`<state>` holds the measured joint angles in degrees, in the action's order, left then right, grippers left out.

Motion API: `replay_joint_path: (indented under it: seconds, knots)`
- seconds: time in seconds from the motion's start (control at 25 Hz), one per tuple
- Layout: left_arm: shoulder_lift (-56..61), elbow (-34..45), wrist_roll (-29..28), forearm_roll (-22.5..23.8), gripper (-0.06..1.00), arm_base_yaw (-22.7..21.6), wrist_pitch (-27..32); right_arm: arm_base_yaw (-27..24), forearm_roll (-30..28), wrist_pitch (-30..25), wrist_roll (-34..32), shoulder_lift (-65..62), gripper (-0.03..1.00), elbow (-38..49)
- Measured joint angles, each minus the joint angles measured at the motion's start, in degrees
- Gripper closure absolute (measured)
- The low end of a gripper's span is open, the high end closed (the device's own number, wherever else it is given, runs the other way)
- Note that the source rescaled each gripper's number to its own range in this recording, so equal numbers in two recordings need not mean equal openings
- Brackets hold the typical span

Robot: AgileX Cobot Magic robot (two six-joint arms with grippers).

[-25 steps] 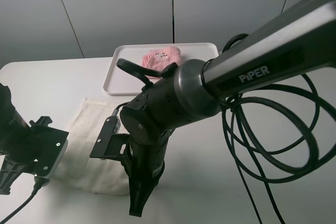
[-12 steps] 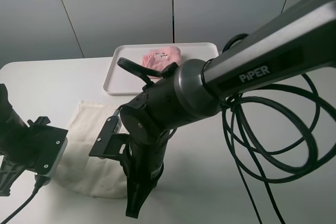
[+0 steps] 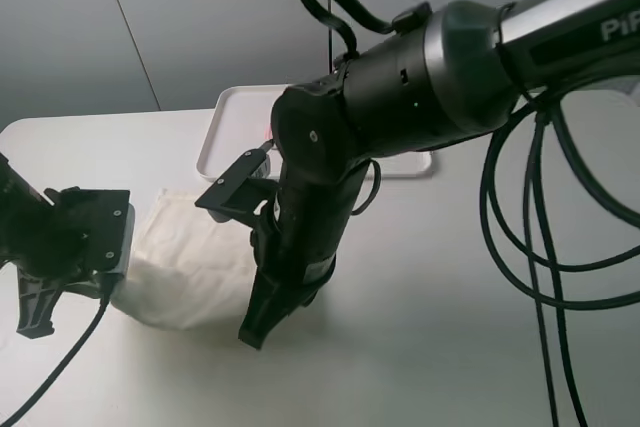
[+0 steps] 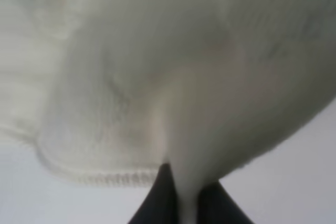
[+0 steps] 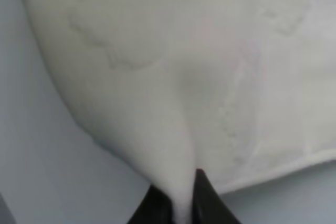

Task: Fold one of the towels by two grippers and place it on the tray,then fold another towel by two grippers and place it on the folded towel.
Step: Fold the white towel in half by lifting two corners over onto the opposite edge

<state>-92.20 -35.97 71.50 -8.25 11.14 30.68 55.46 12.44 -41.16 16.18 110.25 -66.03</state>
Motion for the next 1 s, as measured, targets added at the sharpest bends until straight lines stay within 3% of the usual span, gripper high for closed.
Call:
replay_joint_path:
  seconds: [0.32,0.52,0.68,1.0]
  knots:
    - [0.12,-4.84,-9.15,-4.51,0.94,0.0,-2.5,-4.87,4.85,-0.62,-2.68,-2.7,0.97,0.0]
    - [0.12,-5.2,-13.99,-4.99,0.94,0.0,-6.9,-5.67,4.64,4.62,-5.19,-2.7,0.97,0.0]
    - [0.12,-5.2,-17.73,-4.99,0.94,0.0,-10.28,-5.77,1.98,9.36,-7.94,-2.7,0.97,0.0]
    - [0.12,-5.2,-24.02,-5.32,0.94,0.0,-17.28,-5.77,-8.01,13.64,-16.18,0.5,0.97,0.0]
